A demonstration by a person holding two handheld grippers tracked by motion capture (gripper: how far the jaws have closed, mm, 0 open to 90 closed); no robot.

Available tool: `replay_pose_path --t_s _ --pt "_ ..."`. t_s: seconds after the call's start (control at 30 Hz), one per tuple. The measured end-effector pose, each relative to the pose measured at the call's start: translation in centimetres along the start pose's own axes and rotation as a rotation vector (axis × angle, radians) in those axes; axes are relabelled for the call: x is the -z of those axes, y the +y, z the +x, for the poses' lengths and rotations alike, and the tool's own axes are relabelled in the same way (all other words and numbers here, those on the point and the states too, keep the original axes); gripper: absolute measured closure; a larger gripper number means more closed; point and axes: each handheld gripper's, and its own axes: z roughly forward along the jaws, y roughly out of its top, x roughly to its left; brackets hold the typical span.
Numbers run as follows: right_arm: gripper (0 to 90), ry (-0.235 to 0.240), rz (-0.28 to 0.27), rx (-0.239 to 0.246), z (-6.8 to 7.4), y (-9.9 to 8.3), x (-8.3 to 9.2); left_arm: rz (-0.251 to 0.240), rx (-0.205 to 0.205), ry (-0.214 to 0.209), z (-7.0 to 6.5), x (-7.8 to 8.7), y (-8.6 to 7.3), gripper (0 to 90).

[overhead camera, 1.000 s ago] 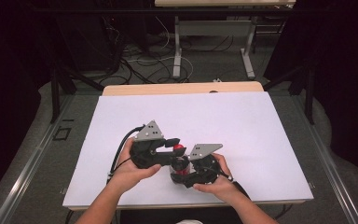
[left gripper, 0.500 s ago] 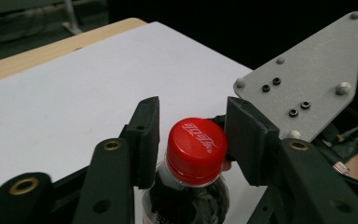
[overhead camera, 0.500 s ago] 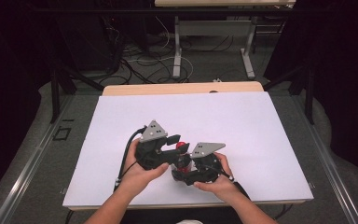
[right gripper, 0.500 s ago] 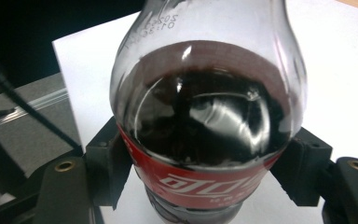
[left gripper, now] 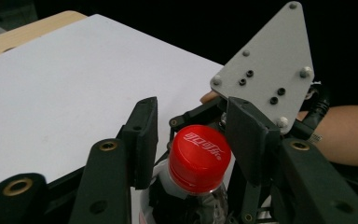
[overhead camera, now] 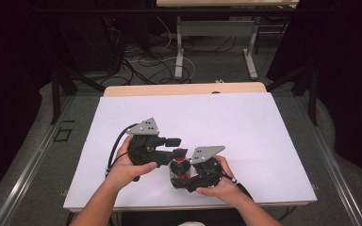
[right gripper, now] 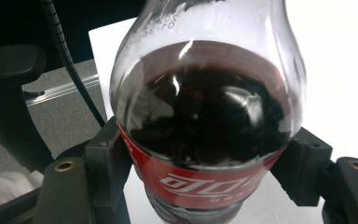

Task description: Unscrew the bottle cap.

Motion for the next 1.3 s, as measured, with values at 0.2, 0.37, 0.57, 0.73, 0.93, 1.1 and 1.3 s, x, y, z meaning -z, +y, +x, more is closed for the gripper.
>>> replay_pose_path --t_s 0.2,0.37,0.57,0.73,0.93,1.1,1.3 --pt "29.5 0.028 -0.007 -0.006 0.1 0.1 0.1 0.052 -0.055 -0.024 -0.4 -0.3 0.0 56.5" --pt "29.5 0.027 -0.007 -0.002 0.1 0.1 0.2 0.044 -0.049 -0.012 -0.6 -0.5 0.0 61.0" --pt "29.5 -0.016 -0.007 -0.020 0.0 0.0 0.2 0.015 -0.008 0.106 -1.3 -0.9 -0.2 61.7" --pt "29.5 -0.097 0.010 -0.034 0.0 0.0 0.2 -0.012 0.032 0.267 -2.7 -1.7 -0.2 61.8" --pt "29.5 -0.105 0.002 -0.052 -0.1 -0.1 0.1 -0.007 0.032 0.304 -3.4 -2.2 0.0 59.8" --pt "29.5 -0.069 -0.011 -0.042 -0.2 -0.1 0.3 -0.008 0.034 0.236 -2.6 -0.9 0.5 51.3" --pt "29.5 -0.051 -0.005 -0.037 0.0 0.0 0.2 0.008 0.030 0.157 -1.8 -0.3 0.3 52.0"
